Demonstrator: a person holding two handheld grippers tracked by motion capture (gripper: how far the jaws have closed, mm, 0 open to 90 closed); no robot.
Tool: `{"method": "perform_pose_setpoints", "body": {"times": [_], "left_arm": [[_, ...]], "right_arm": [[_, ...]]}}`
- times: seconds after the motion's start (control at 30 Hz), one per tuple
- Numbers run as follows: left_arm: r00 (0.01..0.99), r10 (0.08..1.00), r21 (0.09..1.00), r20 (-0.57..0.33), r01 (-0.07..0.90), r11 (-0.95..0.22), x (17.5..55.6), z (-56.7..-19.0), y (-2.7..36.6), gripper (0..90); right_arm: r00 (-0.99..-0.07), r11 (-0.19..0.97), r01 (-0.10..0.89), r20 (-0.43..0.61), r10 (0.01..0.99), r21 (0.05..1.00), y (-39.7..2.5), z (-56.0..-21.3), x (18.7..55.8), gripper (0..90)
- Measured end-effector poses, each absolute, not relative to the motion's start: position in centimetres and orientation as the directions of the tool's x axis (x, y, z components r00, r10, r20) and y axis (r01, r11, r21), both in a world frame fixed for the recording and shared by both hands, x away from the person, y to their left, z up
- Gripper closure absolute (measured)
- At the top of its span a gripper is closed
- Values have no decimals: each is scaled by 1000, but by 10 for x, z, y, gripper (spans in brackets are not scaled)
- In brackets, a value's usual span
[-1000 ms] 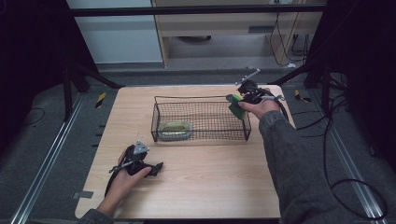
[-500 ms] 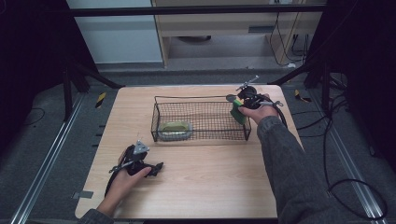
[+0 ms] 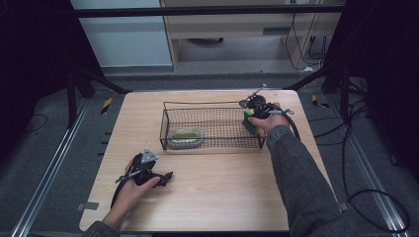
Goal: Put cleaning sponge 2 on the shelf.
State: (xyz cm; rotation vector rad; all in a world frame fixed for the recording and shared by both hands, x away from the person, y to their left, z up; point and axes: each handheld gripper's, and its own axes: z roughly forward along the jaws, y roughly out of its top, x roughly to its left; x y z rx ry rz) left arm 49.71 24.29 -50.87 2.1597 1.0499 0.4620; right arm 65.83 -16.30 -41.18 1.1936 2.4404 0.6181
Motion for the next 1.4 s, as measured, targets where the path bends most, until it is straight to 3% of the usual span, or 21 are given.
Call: {"method": "perform_pose_setpoints", "body": {"times": [0.33,0.7,0.9,1.07,1.4], "left_arm": [[611,791,711,20,548,-441,497,-509,243,0],[611,792,712,19,547,-439,497,-509,243,0],[611,792,712,19,547,-439,497,-509,243,0],[611,792,712,19,547,-439,497,-509,242,0],[612,791,712,19,547,-440,498,-509,242,0]], "right_arm": [[-584,550,652,-117,804,521,-156,-416,659,625],[-579,537,660,-100,810,525,-151,-408,651,477],[-586,536,650,-94,805,539,-150,-401,642,476],[-601,532,641,-70,796,553,-147,-397,632,535],[-627,545,642,-41,778,539,-131,-403,628,524]]}}
